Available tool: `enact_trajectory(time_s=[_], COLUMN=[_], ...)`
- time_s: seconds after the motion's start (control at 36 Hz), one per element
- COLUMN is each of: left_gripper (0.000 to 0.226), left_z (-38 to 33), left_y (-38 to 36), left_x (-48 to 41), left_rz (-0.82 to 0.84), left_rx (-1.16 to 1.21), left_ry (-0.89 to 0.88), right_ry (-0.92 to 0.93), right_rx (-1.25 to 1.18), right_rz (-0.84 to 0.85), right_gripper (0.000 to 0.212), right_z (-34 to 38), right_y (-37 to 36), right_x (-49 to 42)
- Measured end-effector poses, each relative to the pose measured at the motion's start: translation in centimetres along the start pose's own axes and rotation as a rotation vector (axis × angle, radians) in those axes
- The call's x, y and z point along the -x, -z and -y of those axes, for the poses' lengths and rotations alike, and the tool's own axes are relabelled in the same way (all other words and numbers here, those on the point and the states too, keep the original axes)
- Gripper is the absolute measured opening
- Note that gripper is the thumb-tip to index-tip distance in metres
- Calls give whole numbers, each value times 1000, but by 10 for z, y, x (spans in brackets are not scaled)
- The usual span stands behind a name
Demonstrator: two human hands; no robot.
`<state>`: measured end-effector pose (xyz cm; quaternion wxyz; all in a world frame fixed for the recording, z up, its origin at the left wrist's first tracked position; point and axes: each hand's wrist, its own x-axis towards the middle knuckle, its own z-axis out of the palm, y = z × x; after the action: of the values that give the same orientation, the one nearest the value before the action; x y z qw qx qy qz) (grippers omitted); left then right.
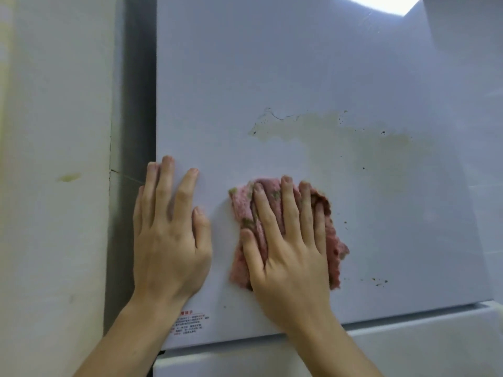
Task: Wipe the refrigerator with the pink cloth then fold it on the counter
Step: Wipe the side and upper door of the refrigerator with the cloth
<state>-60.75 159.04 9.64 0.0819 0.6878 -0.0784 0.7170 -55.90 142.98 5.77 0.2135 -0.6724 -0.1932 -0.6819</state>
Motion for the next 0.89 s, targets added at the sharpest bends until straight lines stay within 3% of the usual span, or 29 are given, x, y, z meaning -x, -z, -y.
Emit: enact_trajectory(time_s=[0.22, 0.42, 0.67, 0.75, 0.83, 0.89], left_gripper=[54, 55, 58, 56, 54, 54], left_z=[1, 0, 0, 6, 8, 6], left_y=[0, -2, -3, -6, -10, -11], left_x=[-1, -1, -3, -4, -4, -4], left_rz=[-8, -64, -71, -109, -143, -157], left_rx=[210, 221, 138, 78, 34, 32], left_ry=[33, 39, 30, -6, -13, -7], right_ry=[92, 109, 146, 148, 108, 136], right_rx=[-6, -83, -52, -90, -131, -123], right_rz=[21, -68, 72, 38, -81, -67], right_gripper=[57, 56, 57, 57, 56, 58], right_z=[9, 46, 66, 55, 40, 31], right_y=[-3, -23, -23, -23, -21, -16], right_x=[1, -97, -180, -166, -101, -51])
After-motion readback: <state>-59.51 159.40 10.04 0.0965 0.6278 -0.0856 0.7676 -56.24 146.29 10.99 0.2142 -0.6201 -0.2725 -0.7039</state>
